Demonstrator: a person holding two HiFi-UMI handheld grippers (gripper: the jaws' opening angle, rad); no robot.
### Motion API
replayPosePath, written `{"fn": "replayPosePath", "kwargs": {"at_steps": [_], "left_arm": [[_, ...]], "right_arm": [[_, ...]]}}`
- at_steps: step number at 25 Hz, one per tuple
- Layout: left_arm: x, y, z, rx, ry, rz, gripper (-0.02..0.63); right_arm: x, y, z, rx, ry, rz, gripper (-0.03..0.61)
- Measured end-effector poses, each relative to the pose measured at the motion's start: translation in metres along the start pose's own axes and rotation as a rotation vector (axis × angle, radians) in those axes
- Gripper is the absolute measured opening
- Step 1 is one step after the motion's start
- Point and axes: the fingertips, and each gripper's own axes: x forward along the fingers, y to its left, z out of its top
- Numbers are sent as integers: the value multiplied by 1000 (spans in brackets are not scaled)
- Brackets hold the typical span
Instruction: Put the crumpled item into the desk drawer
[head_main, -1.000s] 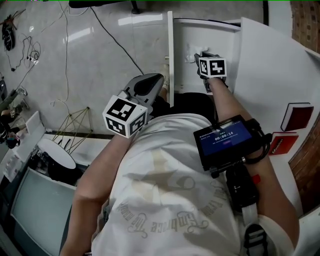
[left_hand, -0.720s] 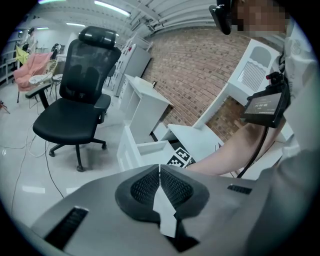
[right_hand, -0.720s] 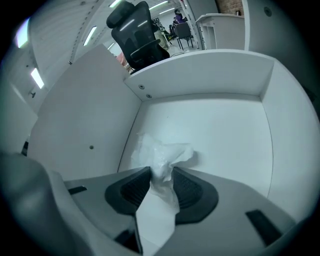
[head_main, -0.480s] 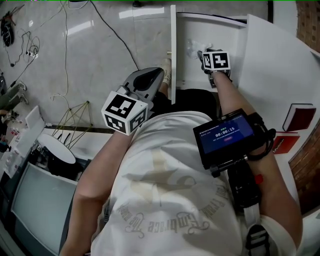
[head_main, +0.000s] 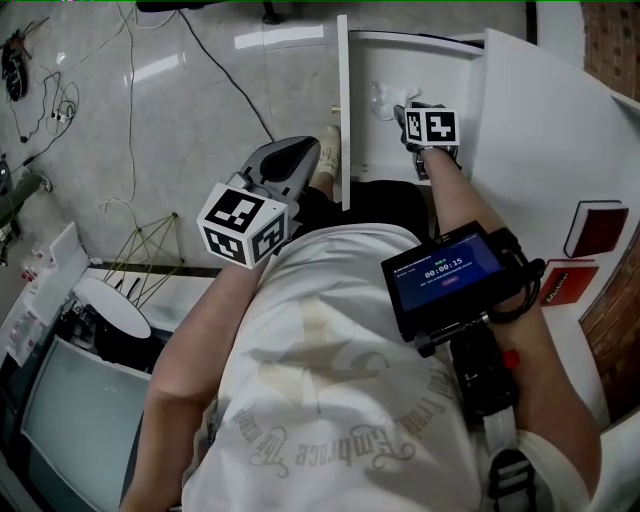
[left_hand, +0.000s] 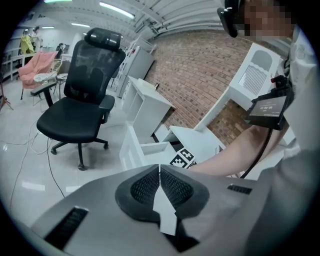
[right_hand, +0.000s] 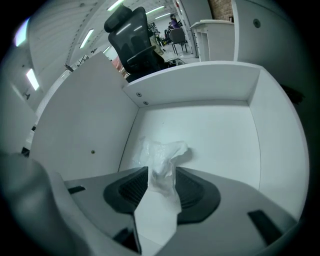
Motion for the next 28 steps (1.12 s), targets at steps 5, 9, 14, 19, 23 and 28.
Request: {"fn": "replayPosePath", "kwargs": {"at_steps": [5, 9, 14, 19, 23, 28], "left_arm": [[-11, -9, 0, 26, -9, -18, 28], [-33, -19, 4, 47, -22, -37, 28], [-23, -13, 7, 67, -33, -39, 28], [-16, -10, 12, 100, -48, -57, 28], [-19, -19, 14, 122, -64, -80, 28], [-19, -29, 18, 145, -80, -107, 28]], "right_arm": [[-14, 11, -4, 1, -30, 5, 181], [-39, 27, -6, 12, -71, -7, 175], [-41, 22, 2, 25, -130, -3, 153], [-49, 21, 8, 56, -205, -1, 112], [-74, 25, 10, 83, -278, -1, 68], [-104, 31, 15, 91, -374, -4, 35]]}}
